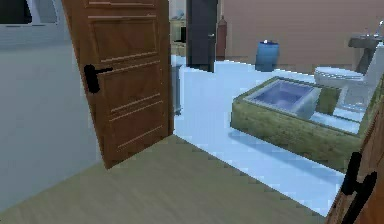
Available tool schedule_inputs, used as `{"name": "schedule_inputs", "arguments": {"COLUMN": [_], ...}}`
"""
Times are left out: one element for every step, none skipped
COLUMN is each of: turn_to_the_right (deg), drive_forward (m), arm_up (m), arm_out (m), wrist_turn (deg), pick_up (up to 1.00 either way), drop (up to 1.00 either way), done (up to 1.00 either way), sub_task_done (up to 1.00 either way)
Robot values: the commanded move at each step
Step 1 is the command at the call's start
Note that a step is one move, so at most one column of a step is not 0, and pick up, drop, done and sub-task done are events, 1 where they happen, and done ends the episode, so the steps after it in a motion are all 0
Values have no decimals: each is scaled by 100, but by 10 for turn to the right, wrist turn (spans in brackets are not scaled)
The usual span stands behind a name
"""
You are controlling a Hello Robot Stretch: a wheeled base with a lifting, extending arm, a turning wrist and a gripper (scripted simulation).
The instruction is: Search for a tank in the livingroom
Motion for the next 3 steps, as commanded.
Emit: {"name": "schedule_inputs", "arguments": {"turn_to_the_right": [0,0,30], "drive_forward": [100,100,0], "arm_up": [0,0,0], "arm_out": [0,0,0], "wrist_turn": [0,0,0], "pick_up": [0,0,0], "drop": [0,0,0], "done": [0,0,0], "sub_task_done": [0,0,0]}}
